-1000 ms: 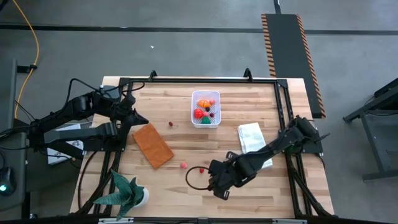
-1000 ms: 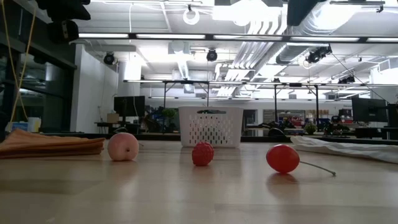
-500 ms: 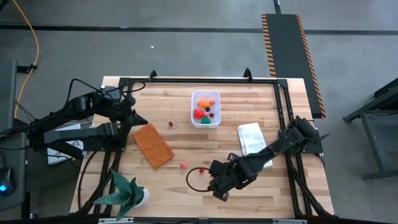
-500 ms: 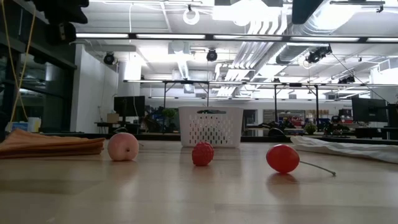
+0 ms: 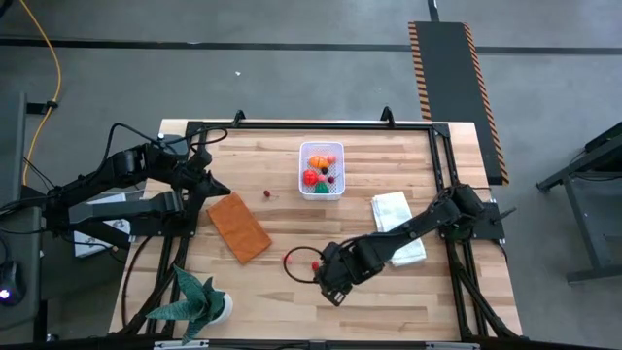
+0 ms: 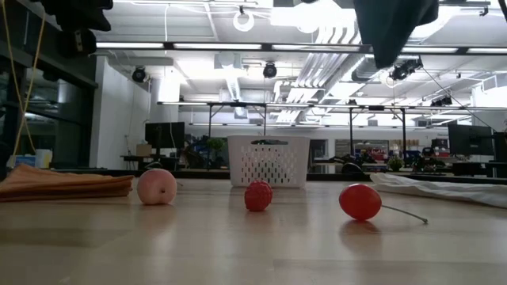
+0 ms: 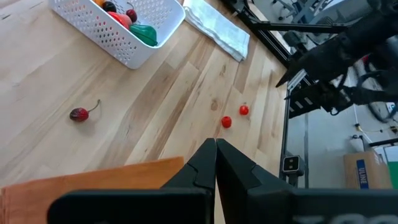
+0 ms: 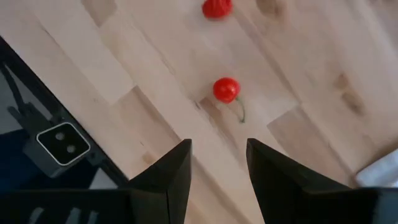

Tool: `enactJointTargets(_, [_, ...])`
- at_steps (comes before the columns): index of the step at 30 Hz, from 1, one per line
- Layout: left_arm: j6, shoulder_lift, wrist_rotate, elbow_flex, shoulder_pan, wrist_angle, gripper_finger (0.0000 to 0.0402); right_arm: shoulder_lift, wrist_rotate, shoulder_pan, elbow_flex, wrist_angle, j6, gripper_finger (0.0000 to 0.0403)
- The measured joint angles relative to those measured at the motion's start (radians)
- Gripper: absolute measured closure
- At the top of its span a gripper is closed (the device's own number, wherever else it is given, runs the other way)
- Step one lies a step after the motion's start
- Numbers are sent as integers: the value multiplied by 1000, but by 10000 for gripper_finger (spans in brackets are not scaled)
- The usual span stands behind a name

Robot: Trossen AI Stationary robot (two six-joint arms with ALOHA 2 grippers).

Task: Pick and placing Produce into tupperware
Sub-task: Put the red cherry into the white bin

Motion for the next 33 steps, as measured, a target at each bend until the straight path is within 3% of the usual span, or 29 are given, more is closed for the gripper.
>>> enactJointTargets(9, [0, 0, 0, 0, 0, -43, 401, 31, -65, -41, 0, -2, 68, 259])
enactJointTargets(15, [0, 0, -11, 0, 0, -59, 401, 31, 41, -25, 0, 71, -106, 259])
enactJointTargets(23, [-6, 0, -18, 0, 0, -59, 401, 79, 32, -3, 0, 19, -223, 259])
enactJointTargets(28, [-8, 0, -18, 0, 0, -65, 401, 132, -45, -12, -1, 17, -172, 259])
enactJointTargets(33, [-13, 0, -18, 0, 0, -82, 401, 161, -52, -14, -1, 16, -109, 259])
